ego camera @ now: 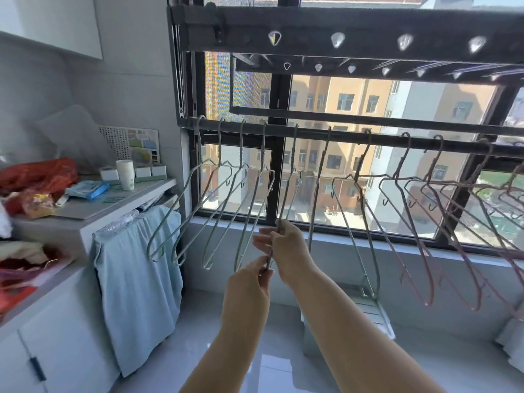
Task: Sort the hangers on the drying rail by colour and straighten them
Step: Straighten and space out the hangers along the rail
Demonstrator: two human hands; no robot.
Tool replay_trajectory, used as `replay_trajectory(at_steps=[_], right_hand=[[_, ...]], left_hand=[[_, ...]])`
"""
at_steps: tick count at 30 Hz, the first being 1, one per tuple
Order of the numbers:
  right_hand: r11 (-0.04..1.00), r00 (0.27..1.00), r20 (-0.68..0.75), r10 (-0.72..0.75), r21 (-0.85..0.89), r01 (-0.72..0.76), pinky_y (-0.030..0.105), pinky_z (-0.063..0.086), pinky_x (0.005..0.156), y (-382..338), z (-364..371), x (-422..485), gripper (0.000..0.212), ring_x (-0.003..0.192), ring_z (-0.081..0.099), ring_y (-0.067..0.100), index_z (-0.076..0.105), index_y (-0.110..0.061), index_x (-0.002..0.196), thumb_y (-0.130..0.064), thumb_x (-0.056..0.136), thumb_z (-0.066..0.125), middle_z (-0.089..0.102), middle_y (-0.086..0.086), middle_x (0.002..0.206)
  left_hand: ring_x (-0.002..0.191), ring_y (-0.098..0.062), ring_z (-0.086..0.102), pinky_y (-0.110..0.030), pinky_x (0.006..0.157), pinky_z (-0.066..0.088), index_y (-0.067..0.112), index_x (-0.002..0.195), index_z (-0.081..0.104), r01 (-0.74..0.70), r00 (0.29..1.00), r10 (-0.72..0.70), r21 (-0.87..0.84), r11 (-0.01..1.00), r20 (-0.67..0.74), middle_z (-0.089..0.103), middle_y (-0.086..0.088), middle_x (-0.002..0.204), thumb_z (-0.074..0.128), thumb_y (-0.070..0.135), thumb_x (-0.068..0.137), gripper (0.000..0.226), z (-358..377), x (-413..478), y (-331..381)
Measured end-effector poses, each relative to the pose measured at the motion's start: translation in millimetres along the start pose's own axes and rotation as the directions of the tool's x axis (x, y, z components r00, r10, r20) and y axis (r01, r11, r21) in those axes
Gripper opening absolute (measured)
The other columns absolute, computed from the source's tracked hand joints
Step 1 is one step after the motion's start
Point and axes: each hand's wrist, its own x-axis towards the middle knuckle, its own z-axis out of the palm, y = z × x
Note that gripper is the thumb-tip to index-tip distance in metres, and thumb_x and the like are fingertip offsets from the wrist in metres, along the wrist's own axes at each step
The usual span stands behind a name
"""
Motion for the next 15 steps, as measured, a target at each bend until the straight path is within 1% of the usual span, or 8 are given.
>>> replay_trajectory(at_steps=[2, 4, 6, 10, 13, 15], right_hand=[[1.0, 1.0, -0.012, -0.007, 0.024, 0.008, 0.033, 0.052, 0.085, -2.5, -0.7, -2.8, 0.027, 0.075, 0.061, 0.018, 0.047, -0.01, 0.083, 0.006, 0.095, 0.029, 0.056, 0.008, 0.082], [1.0, 1.0, -0.015, -0.014, 0.022, 0.014, 0.031, 0.054, 0.081, -3.7, -1.7, -4.3, 0.026, 0.075, 0.062, 0.018, 0.048, -0.007, 0.085, 0.004, 0.095, 0.028, 0.057, 0.007, 0.08], [1.0, 1.0, -0.016, -0.015, 0.016, 0.015, 0.028, 0.054, 0.077, -4.4, -3.0, -4.7, 0.024, 0.076, 0.063, 0.018, 0.05, -0.004, 0.088, 0.004, 0.095, 0.028, 0.058, 0.006, 0.079], [1.0, 0.999, -0.036, -0.014, 0.019, 0.014, 0.028, 0.054, 0.078, -8.4, -5.0, -6.7, 0.025, 0.073, 0.062, 0.016, 0.049, -0.006, 0.086, 0.002, 0.096, 0.028, 0.057, 0.005, 0.077], [1.0, 0.999, -0.043, -0.007, 0.027, 0.008, 0.031, 0.053, 0.084, -11.2, -7.8, -8.1, 0.026, 0.072, 0.062, 0.015, 0.048, -0.009, 0.084, 0.002, 0.097, 0.028, 0.058, 0.004, 0.074], [0.999, 0.999, -0.047, -0.004, 0.037, 0.006, 0.033, 0.052, 0.088, -12.6, -9.6, -8.4, 0.026, 0.073, 0.063, 0.016, 0.046, -0.012, 0.083, 0.001, 0.097, 0.028, 0.058, 0.004, 0.074]], left_hand=[[0.065, -0.006, 0.059, -0.006, 0.063, 0.041, 0.017, 0.105, 0.065, -0.009, 1.0, 0.009, -0.007, 1.0, 0.004, 0.068, 0.005, 0.076, 0.058, 0.017, 0.086, 0.02, 0.3, 0.5, 2.3], [0.056, -0.001, 0.053, -0.003, 0.058, 0.038, 0.016, 0.103, 0.066, -0.025, 1.0, 0.025, -0.024, 0.999, 0.005, 0.062, 0.008, 0.068, 0.059, 0.016, 0.085, 0.019, 0.6, 1.1, 6.0], [0.052, 0.002, 0.048, 0.0, 0.057, 0.036, 0.014, 0.101, 0.066, -0.042, 0.999, 0.042, -0.038, 0.998, 0.002, 0.06, 0.008, 0.065, 0.06, 0.014, 0.085, 0.018, 1.4, 1.8, 8.9], [0.052, 0.001, 0.048, 0.0, 0.059, 0.036, 0.015, 0.1, 0.067, -0.073, 0.997, 0.073, -0.04, 0.996, -0.004, 0.068, 0.001, 0.069, 0.06, 0.012, 0.085, 0.017, 3.4, 2.8, 12.6], [0.054, -0.002, 0.051, -0.003, 0.06, 0.037, 0.015, 0.1, 0.067, -0.087, 0.996, 0.087, -0.045, 0.995, 0.005, 0.068, 0.002, 0.069, 0.059, 0.013, 0.085, 0.017, 4.6, 4.0, 15.2], [0.057, -0.004, 0.053, -0.002, 0.059, 0.037, 0.015, 0.1, 0.067, -0.084, 0.996, 0.085, -0.051, 0.995, 0.009, 0.07, 0.001, 0.072, 0.059, 0.013, 0.085, 0.017, 5.4, 3.9, 16.9]])
